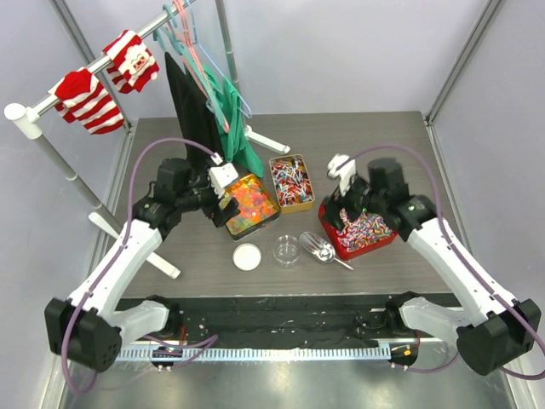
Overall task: Pack the candies
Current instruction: Adjust the distractor at the center of the board, then move the storage box to the center of the board.
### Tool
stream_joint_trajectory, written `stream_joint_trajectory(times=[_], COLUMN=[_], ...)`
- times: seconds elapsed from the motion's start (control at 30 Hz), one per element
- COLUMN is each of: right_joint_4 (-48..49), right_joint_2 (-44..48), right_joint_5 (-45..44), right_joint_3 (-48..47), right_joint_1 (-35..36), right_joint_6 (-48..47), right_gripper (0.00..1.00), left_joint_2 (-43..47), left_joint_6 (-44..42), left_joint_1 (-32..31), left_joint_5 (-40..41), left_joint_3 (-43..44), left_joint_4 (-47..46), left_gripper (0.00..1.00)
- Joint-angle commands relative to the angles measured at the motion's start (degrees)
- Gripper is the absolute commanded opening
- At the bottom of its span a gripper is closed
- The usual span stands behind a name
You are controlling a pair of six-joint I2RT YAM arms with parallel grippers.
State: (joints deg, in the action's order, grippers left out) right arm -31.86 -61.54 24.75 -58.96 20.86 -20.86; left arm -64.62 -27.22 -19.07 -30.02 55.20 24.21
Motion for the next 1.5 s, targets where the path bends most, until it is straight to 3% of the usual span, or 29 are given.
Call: stream_joint_trajectory(times=[0.0,0.27,0.37,0.57,0.6,0.93,1.27,1.47], right_joint_4=[-6.03,-3.83,-4.53,-4.71,-4.71,0.13,2.5,6.19], right_joint_2=[2.47,-1.82,-3.94,-5.08,-5.43,-14.57,-14.14,-14.57], right_joint_5=[-11.04,-8.24,-6.04,-1.73,-1.73,-12.09,-18.07,-27.55], right_joint_3=[7.18,10.71,10.01,10.53,10.62,12.11,13.52,14.84], right_joint_1=[4.71,6.73,7.35,7.7,7.7,8.23,8.32,8.05], right_joint_6=[-6.38,-3.66,-3.66,-3.75,-3.75,-1.55,-1.2,-0.85], right_gripper=[0.87,0.85,0.77,0.51,0.43,0.09,0.05,0.01], left_joint_2=[5.81,14.25,15.66,14.96,14.79,15.58,16.28,16.81], left_joint_6=[1.91,3.49,4.19,4.28,4.37,5.34,5.87,6.04], left_joint_1=[-0.27,-0.18,0.0,0.09,0.17,1.4,3.25,4.48], left_joint_5=[-4.17,-0.57,-0.04,-0.92,-1.18,-3.99,-6.63,-7.95], left_joint_3=[-3.42,-10.37,-10.73,-11.34,-11.34,-11.43,-11.69,-11.78], left_joint_4=[3.83,1.29,0.4,0.23,0.31,0.23,0.31,0.31], left_gripper=[0.94,0.97,0.98,0.98,0.98,0.98,0.98,0.98])
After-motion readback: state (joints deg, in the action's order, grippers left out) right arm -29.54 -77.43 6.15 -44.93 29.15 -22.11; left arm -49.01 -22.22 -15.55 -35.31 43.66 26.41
